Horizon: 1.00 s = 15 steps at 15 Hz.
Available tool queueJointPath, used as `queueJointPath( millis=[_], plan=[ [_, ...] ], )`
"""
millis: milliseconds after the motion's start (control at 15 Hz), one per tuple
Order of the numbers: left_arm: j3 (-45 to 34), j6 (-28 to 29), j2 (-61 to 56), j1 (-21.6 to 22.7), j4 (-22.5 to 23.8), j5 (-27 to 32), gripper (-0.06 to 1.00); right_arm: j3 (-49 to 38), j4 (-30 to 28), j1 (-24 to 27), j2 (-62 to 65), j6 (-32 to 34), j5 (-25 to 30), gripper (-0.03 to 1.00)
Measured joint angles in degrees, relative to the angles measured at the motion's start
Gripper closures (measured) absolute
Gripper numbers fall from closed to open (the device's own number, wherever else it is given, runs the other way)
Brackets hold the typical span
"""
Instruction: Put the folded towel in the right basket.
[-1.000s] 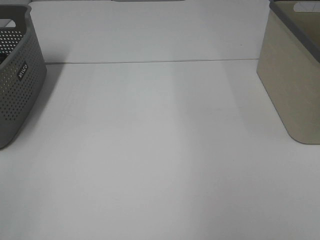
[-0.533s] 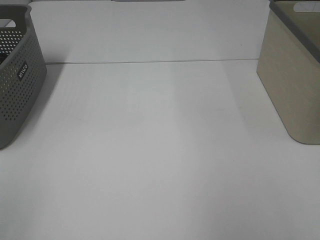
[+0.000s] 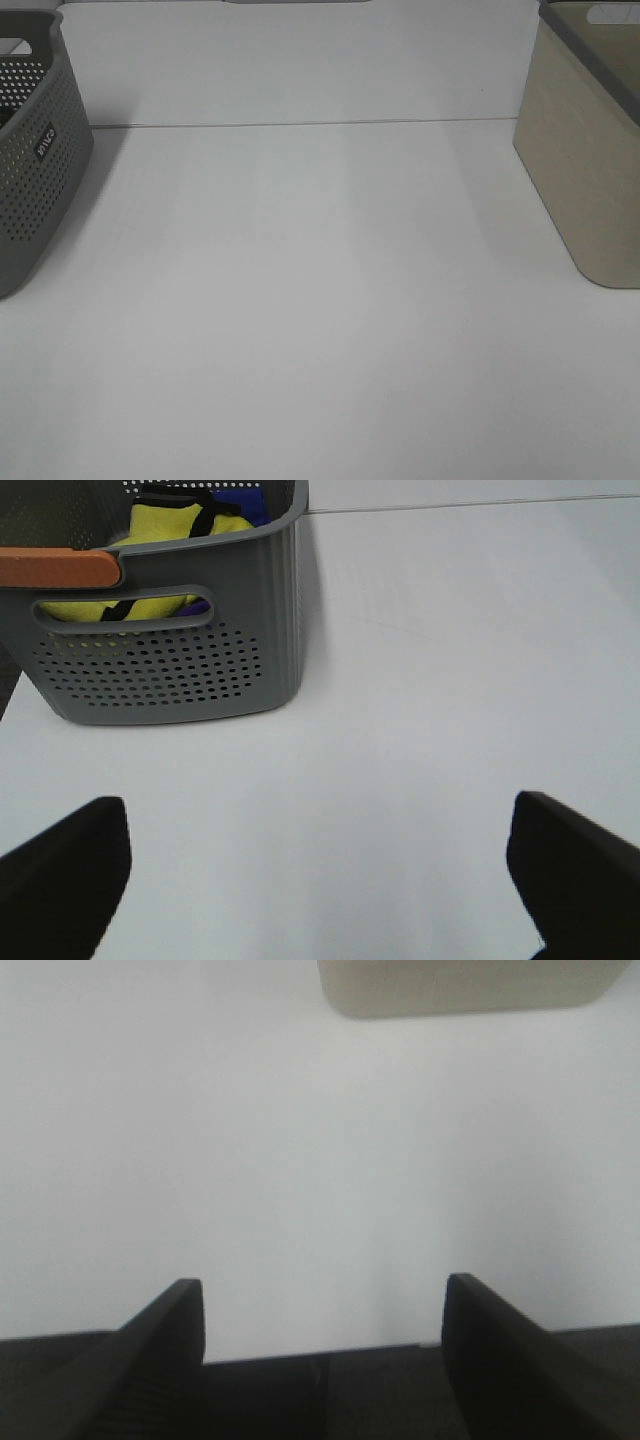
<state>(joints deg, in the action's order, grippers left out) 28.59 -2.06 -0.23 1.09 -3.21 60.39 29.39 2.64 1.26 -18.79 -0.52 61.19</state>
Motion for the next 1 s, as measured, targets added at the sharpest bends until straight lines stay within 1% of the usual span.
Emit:
queueJointPath(
  millis=[200,400,1000],
  plan=[
    [0.0,0.0,0.0,0.0,0.0,0.0,-0.03,-0.1,-0.5,0.0,10.8,0.0,-0.2,0.32],
    [0.0,0.0,0.0,0.0,0.0,0.0,-0.03,-0.1,-0.5,0.0,17.9,-0.4,-0.2,0.32],
    [0.0,0.0,0.0,0.0,0.0,0.0,-0.03,-0.3,-0.5,0.0,19.1,-0.4,-0.2,0.32]
  ],
)
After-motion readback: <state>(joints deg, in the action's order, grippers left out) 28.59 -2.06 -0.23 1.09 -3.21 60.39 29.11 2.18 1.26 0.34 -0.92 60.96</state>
